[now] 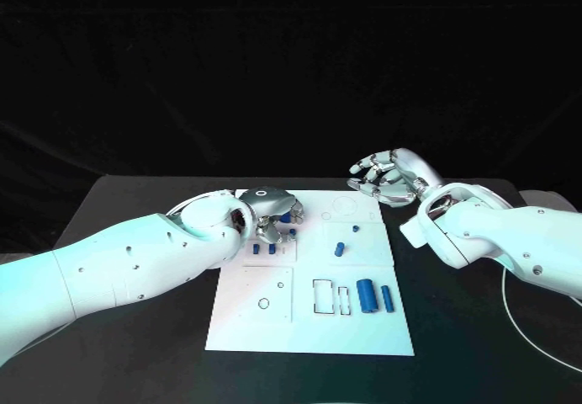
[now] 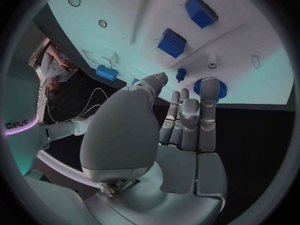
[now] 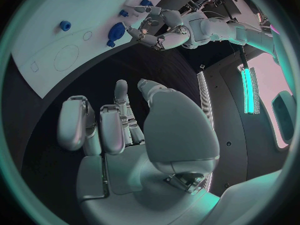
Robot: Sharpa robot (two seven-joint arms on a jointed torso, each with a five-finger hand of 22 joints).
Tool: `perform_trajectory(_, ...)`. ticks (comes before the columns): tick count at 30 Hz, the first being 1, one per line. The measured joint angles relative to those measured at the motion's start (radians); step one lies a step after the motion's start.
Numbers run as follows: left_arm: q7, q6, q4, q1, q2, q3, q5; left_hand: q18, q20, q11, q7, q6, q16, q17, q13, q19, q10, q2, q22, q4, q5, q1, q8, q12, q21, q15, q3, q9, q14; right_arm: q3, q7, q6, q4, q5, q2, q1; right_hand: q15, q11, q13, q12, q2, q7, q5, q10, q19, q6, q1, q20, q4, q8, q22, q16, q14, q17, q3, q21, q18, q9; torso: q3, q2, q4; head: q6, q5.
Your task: Assemble the parts on the task board
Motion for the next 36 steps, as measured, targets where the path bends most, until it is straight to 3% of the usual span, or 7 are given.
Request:
perform_trajectory(3, -0.008, 0.009, -0.005, 0.000, 0.006, 0.000, -0.016, 0.000, 0.000, 0.001, -0.002, 0.021, 0.021, 0.016, -0.012, 0.022, 0.024, 0.002, 0.042, 0.000, 0.000, 0.010, 0.000, -0.005, 0.036, -0.001, 0.000, -0.011, 0.019, 0.000, 0.000, 0.000, 0.000, 0.000, 0.001, 0.000, 0.000, 0.000, -0.002, -0.006, 0.000, 0.003, 0.000, 0.000, 0.000, -0.003, 0.000, 0.000, 0.000, 0.000, 0.000, 0.000, 0.000, 0.000, 0.000, 0.000, 0.000, 0.000, 0.0000, 0.000, 0.0001, -0.001, -0.001)
perform_trajectory(5, -0.014, 0.016, -0.007, 0.000, 0.011, 0.001, -0.025, -0.016, -0.001, -0.002, -0.002, 0.028, 0.031, 0.027, -0.018, 0.031, 0.035, 0.002, 0.063, 0.006, 0.000, 0.009, 0.000, -0.005, 0.056, -0.002, 0.006, -0.016, 0.028, 0.000, 0.001, 0.000, 0.000, 0.000, 0.001, 0.000, 0.000, 0.000, -0.002, -0.006, 0.000, 0.003, 0.000, 0.000, 0.000, -0.003, 0.000, 0.000, 0.000, 0.000, 0.000, 0.000, 0.000, 0.000, 0.000, 0.000, 0.000, 0.000, 0.0000, -0.001, 0.0003, -0.002, -0.002)
perform_trajectory(16, -0.035, 0.049, -0.037, 0.000, 0.036, 0.001, -0.053, -0.017, -0.005, -0.009, -0.006, 0.063, 0.062, 0.056, -0.049, 0.069, 0.092, 0.009, 0.145, 0.010, 0.000, 0.017, -0.009, -0.023, 0.125, -0.007, 0.060, -0.041, 0.064, 0.000, 0.002, 0.000, -0.001, 0.000, 0.006, 0.000, 0.000, 0.002, -0.004, -0.006, -0.004, 0.005, 0.000, 0.002, 0.000, -0.003, -0.004, 0.000, 0.000, 0.000, 0.000, 0.000, 0.000, 0.000, 0.000, 0.000, 0.000, 0.000, -0.0007, -0.001, 0.0026, -0.004, -0.004)
perform_trajectory(18, -0.036, 0.051, -0.044, 0.000, 0.042, 0.001, -0.055, -0.032, -0.009, -0.009, -0.006, 0.070, 0.066, 0.060, -0.051, 0.073, 0.099, 0.009, 0.155, 0.008, 0.000, 0.017, -0.010, -0.023, 0.133, -0.011, 0.064, -0.043, 0.068, 0.000, 0.002, 0.000, 0.000, 0.000, 0.006, 0.000, 0.000, 0.002, -0.004, -0.006, -0.004, 0.005, 0.000, 0.002, 0.000, -0.002, -0.004, 0.000, 0.000, 0.000, 0.001, 0.000, 0.000, 0.000, 0.000, 0.000, 0.000, 0.000, -0.0011, -0.001, 0.0023, -0.004, -0.004)
perform_trajectory(34, -0.037, 0.060, -0.064, 0.000, 0.059, 0.000, -0.063, -0.032, -0.011, -0.018, -0.011, 0.095, 0.085, 0.082, -0.068, 0.112, 0.140, 0.009, 0.225, 0.000, 0.000, 0.017, -0.013, -0.040, 0.191, -0.020, 0.095, -0.055, 0.092, 0.000, 0.003, 0.000, 0.000, 0.000, 0.008, 0.000, 0.000, 0.002, -0.007, -0.009, -0.004, 0.006, 0.000, 0.005, 0.000, -0.003, -0.004, 0.000, 0.000, 0.000, 0.001, 0.000, 0.000, 0.000, 0.000, 0.000, 0.000, 0.000, 0.0000, -0.001, 0.0023, -0.008, -0.008)
perform_trajectory(36, -0.037, 0.063, -0.064, 0.000, 0.059, 0.000, -0.063, -0.047, -0.015, -0.023, -0.015, 0.107, 0.089, 0.087, -0.069, 0.120, 0.156, 0.009, 0.243, -0.002, 0.000, 0.017, -0.013, -0.040, 0.206, -0.020, 0.102, -0.055, 0.099, 0.000, 0.003, 0.000, 0.000, 0.000, 0.008, 0.000, 0.000, 0.002, -0.007, -0.009, -0.004, 0.006, 0.000, 0.005, 0.000, -0.003, -0.004, 0.000, 0.000, 0.000, 0.001, 0.000, 0.000, 0.000, 0.000, 0.000, 0.000, 0.000, -0.0001, -0.001, 0.0027, -0.009, -0.008)
